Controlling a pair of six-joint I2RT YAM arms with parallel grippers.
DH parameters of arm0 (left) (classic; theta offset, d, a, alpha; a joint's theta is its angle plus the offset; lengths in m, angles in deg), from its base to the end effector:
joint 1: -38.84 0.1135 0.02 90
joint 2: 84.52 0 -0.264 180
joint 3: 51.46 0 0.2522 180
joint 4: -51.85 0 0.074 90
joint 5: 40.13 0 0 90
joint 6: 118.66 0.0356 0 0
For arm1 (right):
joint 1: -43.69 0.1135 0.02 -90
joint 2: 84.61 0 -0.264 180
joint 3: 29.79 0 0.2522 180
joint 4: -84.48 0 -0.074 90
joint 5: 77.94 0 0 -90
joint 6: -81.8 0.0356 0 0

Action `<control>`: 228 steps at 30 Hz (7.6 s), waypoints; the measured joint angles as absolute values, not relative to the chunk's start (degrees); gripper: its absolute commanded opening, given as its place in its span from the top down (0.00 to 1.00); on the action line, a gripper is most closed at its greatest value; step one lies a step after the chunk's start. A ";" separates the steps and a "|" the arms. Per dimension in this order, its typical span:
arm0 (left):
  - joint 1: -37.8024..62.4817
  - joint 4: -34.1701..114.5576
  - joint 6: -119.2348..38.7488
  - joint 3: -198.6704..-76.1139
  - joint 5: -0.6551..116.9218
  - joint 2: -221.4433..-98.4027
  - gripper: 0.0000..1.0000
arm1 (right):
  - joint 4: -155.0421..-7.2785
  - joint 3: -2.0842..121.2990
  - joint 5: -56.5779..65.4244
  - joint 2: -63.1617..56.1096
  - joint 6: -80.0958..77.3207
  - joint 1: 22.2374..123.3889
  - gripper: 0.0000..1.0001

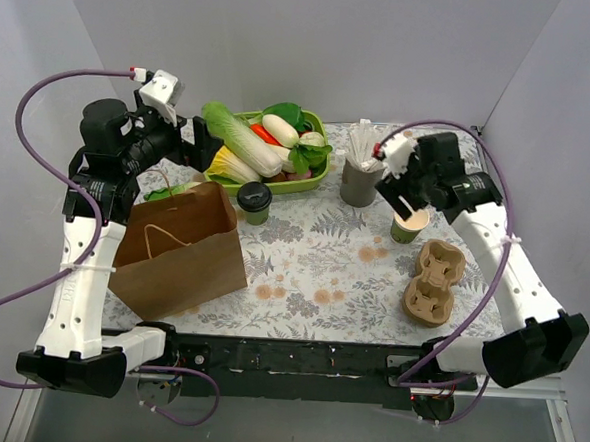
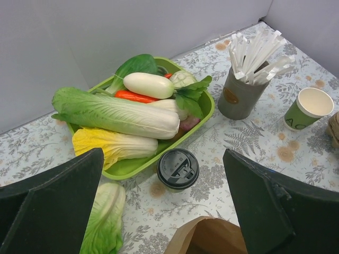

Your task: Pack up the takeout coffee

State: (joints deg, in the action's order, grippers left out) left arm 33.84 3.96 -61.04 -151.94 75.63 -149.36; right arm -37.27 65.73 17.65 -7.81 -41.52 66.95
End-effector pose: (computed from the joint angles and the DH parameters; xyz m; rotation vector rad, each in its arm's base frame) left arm 0.2142 -0.0343 0.4769 -0.1046 1.8441 -0.8627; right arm 0.2613 0.1086 0.3818 -1.0272 2.0185 -0.2037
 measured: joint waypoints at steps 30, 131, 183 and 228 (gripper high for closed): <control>33.84 8.09 -62.60 -150.30 79.39 -150.86 0.02 | -9.31 52.20 -3.77 -6.52 -39.16 32.09 0.40; 33.84 2.06 -59.16 -147.70 76.85 -148.11 0.02 | -34.56 50.95 -7.16 6.46 -71.99 23.17 0.04; 33.84 4.24 -62.18 -149.23 78.38 -152.46 0.02 | -29.75 58.10 -6.22 7.44 -38.46 22.91 0.36; 33.84 4.29 -62.12 -148.07 77.79 -151.80 0.02 | -32.26 55.39 0.82 9.37 -31.95 26.52 0.39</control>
State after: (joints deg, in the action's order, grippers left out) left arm 33.84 4.29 -62.12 -148.07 77.79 -151.80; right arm -32.26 55.39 0.82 9.37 -31.95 26.52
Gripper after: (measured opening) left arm 0.982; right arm 0.625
